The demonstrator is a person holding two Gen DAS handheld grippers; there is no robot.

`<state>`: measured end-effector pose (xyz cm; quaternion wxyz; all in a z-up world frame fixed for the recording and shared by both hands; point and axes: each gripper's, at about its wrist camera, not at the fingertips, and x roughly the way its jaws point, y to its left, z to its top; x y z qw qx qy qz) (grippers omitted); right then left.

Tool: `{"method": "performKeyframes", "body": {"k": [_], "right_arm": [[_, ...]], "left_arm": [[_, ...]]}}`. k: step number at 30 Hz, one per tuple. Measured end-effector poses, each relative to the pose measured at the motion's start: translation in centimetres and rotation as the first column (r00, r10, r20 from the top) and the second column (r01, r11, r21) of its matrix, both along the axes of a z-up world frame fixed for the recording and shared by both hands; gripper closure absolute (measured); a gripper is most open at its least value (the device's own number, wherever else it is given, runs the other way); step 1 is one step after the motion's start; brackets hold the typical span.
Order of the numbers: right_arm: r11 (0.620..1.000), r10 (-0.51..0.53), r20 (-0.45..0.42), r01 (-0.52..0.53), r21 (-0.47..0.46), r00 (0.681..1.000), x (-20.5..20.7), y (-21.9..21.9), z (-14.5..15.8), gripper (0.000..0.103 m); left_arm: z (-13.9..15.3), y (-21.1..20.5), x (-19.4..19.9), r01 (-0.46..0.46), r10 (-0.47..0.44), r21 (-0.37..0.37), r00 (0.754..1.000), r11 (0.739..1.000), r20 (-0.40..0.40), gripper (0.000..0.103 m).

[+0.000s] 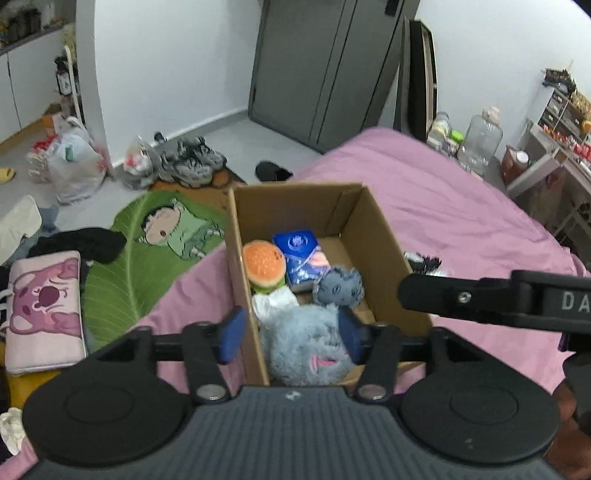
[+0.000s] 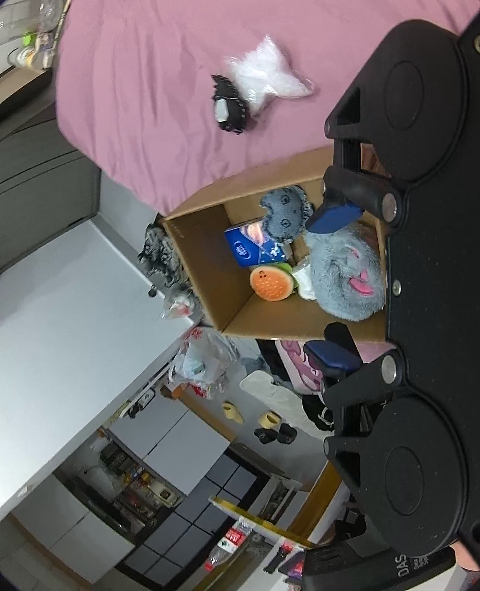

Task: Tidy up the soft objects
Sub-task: 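Open the right gripper to drop the grey plush into the box, then move both tools back over the bed toward the black item and clear bag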

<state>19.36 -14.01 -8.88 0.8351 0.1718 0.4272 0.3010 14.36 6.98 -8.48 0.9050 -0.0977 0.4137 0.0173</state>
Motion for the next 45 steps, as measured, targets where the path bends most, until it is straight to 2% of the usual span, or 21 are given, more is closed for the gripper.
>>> {"method": "performKeyframes", "body": {"k": [2, 5, 13, 19, 23, 27, 29, 31, 34, 39, 41, 45], "right_arm": [[1.000, -0.008, 0.007, 0.008, 0.013, 1.000, -0.2, -0.9, 0.7, 0.032], [1.000, -0.027, 0.044, 0.027, 0.009, 0.999, -0.6, -2.0, 1.6, 0.020], [0.998, -0.044, 0.103, 0.049, -0.041, 0.994, -1.3, -4.3, 2.8, 0.014], [0.996, -0.068, 0.133, 0.074, -0.043, 0.989, -1.9, -5.9, 3.7, 0.010], [0.996, -0.073, 0.150, 0.081, -0.043, 0.986, -2.3, -6.7, 4.2, 0.000], [0.996, -0.060, 0.157, 0.070, -0.062, 0.986, -2.5, -7.1, 4.6, 0.000], [0.995, -0.060, 0.166, 0.072, -0.070, 0.984, -2.6, -7.3, 4.8, 0.000], [0.995, -0.061, 0.178, 0.074, -0.071, 0.982, -2.8, -7.7, 5.0, 0.000], [0.995, -0.055, 0.182, 0.069, -0.071, 0.982, -3.0, -8.1, 5.3, 0.000], [0.995, -0.050, 0.185, 0.065, -0.072, 0.981, -3.2, -8.8, 5.6, 0.000], [0.995, -0.057, 0.184, 0.072, -0.071, 0.981, -3.2, -9.3, 5.8, 0.000], [0.995, -0.063, 0.186, 0.076, -0.065, 0.981, -3.3, -10.0, 5.9, 0.000]], "left_arm": [[0.6, -0.3, -0.2, 0.004, -0.004, -0.008, 1.000, 1.000, 0.018, 0.040], [1.5, -0.9, -0.5, 0.011, -0.011, 0.003, 0.999, 1.000, 0.039, 0.039], [2.9, -1.7, -1.0, -0.023, 0.022, 0.011, 0.997, 1.000, 0.073, 0.038], [3.9, -1.9, -1.9, -0.058, 0.058, -0.006, 0.993, 0.998, 0.105, 0.038], [5.0, -2.2, -2.8, -0.062, 0.061, 0.002, 0.986, 0.998, 0.153, 0.038], [5.5, -2.1, -3.4, -0.072, 0.070, 0.004, 0.983, 0.997, 0.169, 0.037], [5.7, -2.0, -3.6, -0.088, 0.090, -0.015, 0.981, 0.996, 0.172, 0.037], [5.8, -1.5, -4.0, -0.111, 0.124, -0.080, 0.975, 0.991, 0.186, 0.036], [6.4, -1.0, -4.3, -0.131, 0.153, -0.119, 0.968, 0.984, 0.199, 0.030], [8.2, -2.1, -4.5, -0.106, 0.116, -0.048, 0.957, 0.993, 0.266, 0.028], [8.6, -2.7, -4.4, -0.094, 0.097, -0.024, 0.955, 0.995, 0.281, 0.023], [9.4, -4.8, -4.2, -0.029, 0.007, 0.079, 0.965, 0.996, 0.262, 0.015]]}}
